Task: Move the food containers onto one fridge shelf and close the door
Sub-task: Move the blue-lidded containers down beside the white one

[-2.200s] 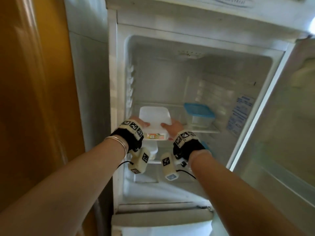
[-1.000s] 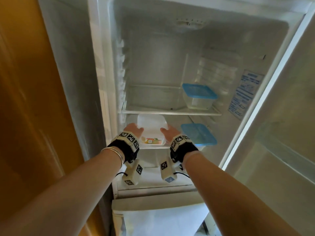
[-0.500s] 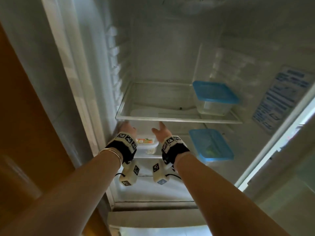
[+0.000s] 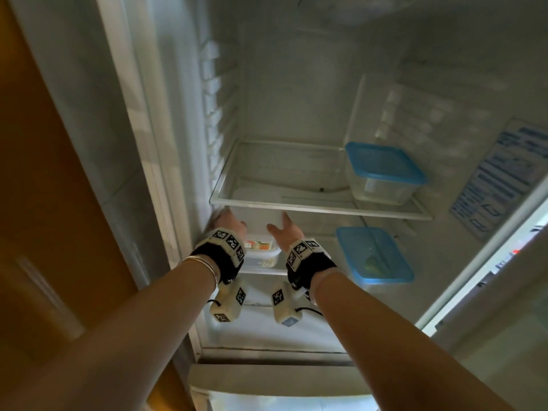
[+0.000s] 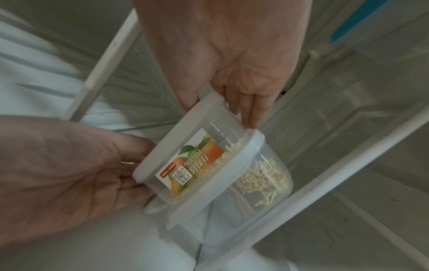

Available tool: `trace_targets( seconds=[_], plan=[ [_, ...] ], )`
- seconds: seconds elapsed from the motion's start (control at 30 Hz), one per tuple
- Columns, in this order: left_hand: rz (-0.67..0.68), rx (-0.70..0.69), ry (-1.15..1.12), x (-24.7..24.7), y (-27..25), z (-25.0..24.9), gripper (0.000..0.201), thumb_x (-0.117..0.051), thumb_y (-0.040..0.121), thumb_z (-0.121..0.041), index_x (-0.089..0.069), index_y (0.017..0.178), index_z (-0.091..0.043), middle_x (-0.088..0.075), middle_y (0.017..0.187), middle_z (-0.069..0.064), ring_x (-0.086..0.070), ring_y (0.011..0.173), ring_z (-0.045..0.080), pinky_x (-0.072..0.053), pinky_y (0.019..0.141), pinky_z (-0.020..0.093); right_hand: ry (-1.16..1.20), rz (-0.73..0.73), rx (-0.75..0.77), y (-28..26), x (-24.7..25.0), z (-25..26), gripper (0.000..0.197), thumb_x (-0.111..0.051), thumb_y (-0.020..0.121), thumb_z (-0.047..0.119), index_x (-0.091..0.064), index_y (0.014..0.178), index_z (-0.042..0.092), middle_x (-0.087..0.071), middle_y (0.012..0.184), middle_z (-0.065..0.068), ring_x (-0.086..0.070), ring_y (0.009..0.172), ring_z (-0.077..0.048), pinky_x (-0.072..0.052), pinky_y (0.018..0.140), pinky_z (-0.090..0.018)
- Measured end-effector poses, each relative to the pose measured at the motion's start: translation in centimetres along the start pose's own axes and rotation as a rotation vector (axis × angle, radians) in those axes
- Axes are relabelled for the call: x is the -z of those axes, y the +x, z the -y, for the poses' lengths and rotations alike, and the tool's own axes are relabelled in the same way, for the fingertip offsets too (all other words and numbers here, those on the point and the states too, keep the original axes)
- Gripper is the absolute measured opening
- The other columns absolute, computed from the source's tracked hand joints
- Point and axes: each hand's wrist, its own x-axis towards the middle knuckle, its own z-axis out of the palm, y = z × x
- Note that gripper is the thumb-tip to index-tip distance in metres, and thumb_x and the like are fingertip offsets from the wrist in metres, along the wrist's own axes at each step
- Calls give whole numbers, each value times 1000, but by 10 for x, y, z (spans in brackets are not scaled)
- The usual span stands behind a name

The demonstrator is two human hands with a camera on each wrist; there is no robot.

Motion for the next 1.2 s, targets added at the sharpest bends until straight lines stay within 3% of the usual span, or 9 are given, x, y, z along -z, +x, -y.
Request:
trace_targets(
  seconds=[0.1,0.27,0.37,0.53,0.67,0.93,1.1,1.2],
  plan=[
    [23,-4,19,6,-4,-1,37,-57,85,-18,-53,120,-6,-60,125,15,-57,117,32,-45,103,36,-15,24,-31,-4,0,4,71,-43,96,40,-5,152,19,-33,153,-11,-41,135,-30,-36,109,-38],
    [95,-75,71,20,-21,-3,45,-46,96,-18,-43,137,1,-48,141,19,-45,131,32,-36,108,35,-67,13,-68,-18,2,3,71,-35,96,47,-1,152,21,-28,155,-13,-37,138,-31,-31,113,-43],
    [89,-131,117,25,-35,-4,42,-45,96,-20,-47,132,2,-51,137,18,-48,128,31,-35,106,33,-135,-3,-105,-34,7,1,66,-25,98,49,2,152,22,-20,158,-14,-29,142,-33,-27,116,-44],
    [186,-204,135,35,-70,-8,43,-45,95,-20,-46,135,-4,-51,139,13,-50,126,30,-39,104,33,-273,-91,-44,-69,22,-6,59,-26,101,38,-11,151,10,-25,155,-18,-32,140,-34,-27,114,-40],
    [233,-306,173,39,-97,-18,39,-45,95,-17,-52,129,1,-57,133,17,-55,123,32,-43,101,35,-338,-89,-45,-98,35,-10,62,-21,99,48,-16,151,14,-24,157,-14,-28,143,-31,-22,118,-40],
    [196,-521,218,50,-135,-68,38,-37,98,-15,-54,129,-1,-53,137,16,-50,129,29,-40,105,31,-403,-255,2,-141,93,-11,58,-24,100,44,-25,149,14,-29,155,-11,-30,142,-28,-21,116,-36],
    [243,-581,249,47,-129,-108,36,-39,95,-16,-61,117,2,-60,127,21,-56,118,35,-44,98,36,-428,-404,40,-143,137,-4,54,-24,101,41,-27,148,15,-38,151,-14,-37,138,-31,-28,112,-38],
    [240,-572,216,46,-122,-131,38,-44,95,-22,-57,122,2,-58,131,18,-54,122,35,-42,100,36,-401,-515,35,-134,159,-1,53,-24,101,40,-32,146,13,-45,145,-16,-44,132,-31,-33,108,-38]
  ],
)
